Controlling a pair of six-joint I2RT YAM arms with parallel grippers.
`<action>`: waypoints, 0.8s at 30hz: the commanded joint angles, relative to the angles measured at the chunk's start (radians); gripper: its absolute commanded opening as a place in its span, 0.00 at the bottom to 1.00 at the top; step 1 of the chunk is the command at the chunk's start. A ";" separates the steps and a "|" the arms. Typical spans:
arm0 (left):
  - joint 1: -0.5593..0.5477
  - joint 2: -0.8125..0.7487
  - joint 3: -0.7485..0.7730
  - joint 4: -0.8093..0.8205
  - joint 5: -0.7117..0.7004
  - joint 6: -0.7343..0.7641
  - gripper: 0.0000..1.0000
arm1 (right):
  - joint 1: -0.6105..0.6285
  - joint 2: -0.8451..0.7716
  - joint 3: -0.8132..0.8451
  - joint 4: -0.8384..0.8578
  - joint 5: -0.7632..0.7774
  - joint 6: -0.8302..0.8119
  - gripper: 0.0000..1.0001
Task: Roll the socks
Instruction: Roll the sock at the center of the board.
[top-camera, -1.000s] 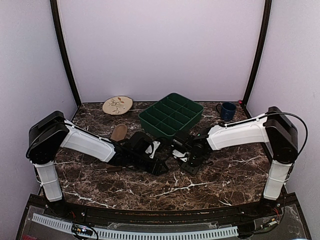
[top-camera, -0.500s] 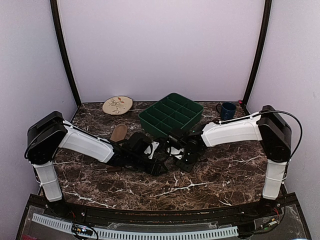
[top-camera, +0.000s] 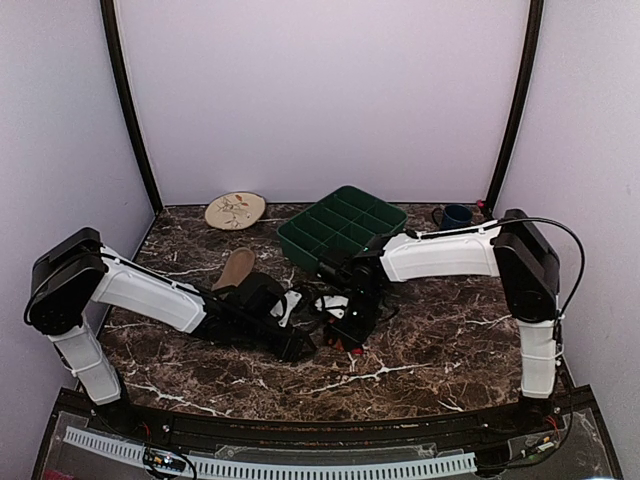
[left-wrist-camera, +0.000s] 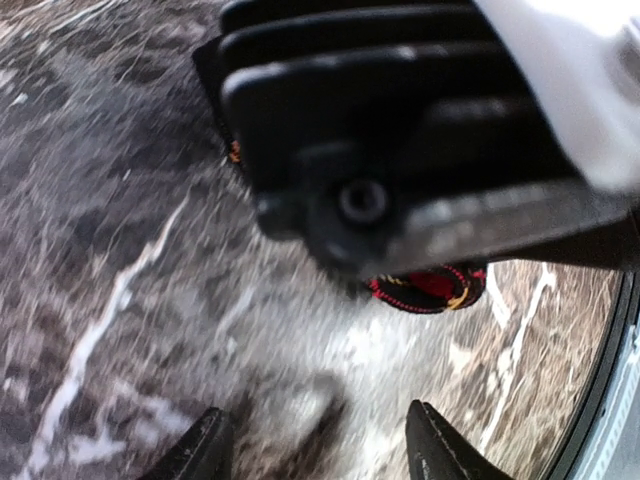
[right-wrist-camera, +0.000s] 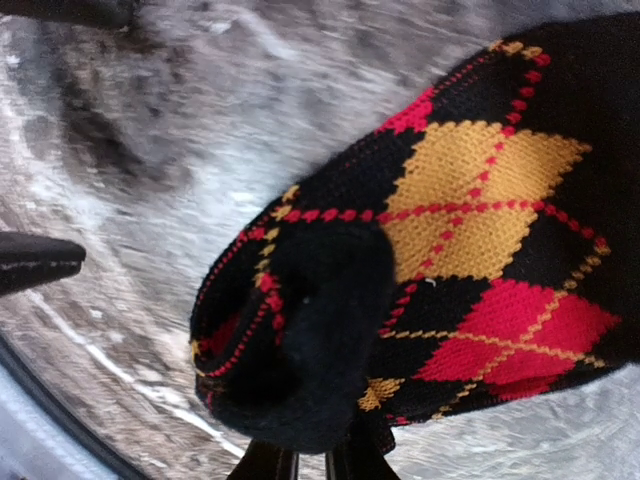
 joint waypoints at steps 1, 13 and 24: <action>-0.008 -0.065 -0.062 -0.040 -0.016 0.011 0.63 | 0.011 0.059 0.064 -0.090 -0.117 0.014 0.09; -0.022 -0.107 -0.082 0.072 0.026 0.040 0.66 | 0.057 0.147 0.168 -0.112 -0.175 0.040 0.09; -0.028 -0.085 -0.082 0.140 0.106 0.036 0.66 | 0.067 0.172 0.208 -0.108 -0.189 0.050 0.09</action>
